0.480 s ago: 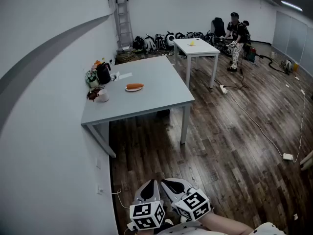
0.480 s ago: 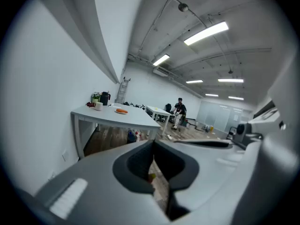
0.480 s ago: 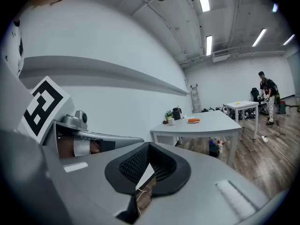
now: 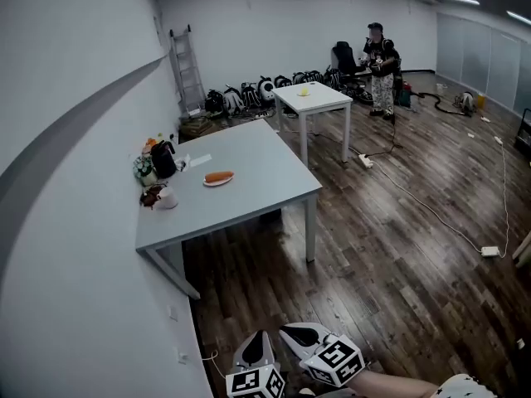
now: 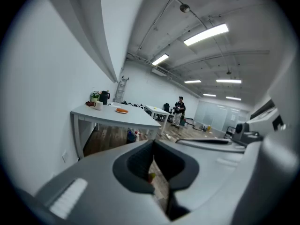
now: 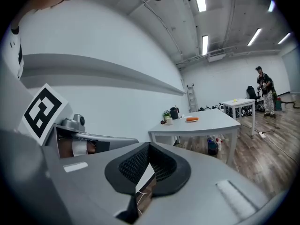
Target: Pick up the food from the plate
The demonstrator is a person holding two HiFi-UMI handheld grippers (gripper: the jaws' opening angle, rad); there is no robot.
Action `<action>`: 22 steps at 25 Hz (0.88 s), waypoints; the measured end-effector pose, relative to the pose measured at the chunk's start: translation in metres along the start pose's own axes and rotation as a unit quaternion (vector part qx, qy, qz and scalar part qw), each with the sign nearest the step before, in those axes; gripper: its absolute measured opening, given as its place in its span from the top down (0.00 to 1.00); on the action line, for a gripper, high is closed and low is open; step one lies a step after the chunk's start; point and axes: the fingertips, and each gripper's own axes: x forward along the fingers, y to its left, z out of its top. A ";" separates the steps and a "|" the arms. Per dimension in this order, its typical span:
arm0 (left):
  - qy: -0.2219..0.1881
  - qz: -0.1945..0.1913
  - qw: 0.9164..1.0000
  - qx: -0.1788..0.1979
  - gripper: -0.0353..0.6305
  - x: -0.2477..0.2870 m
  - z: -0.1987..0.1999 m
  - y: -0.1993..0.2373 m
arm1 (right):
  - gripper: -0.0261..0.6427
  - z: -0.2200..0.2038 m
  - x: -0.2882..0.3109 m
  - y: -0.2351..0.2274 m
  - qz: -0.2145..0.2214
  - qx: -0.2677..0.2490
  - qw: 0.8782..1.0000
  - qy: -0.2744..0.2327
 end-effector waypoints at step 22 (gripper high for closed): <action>-0.019 0.019 1.000 -0.004 0.94 0.225 0.098 0.039 | 0.96 0.080 0.139 -0.191 0.004 0.000 1.000 -0.014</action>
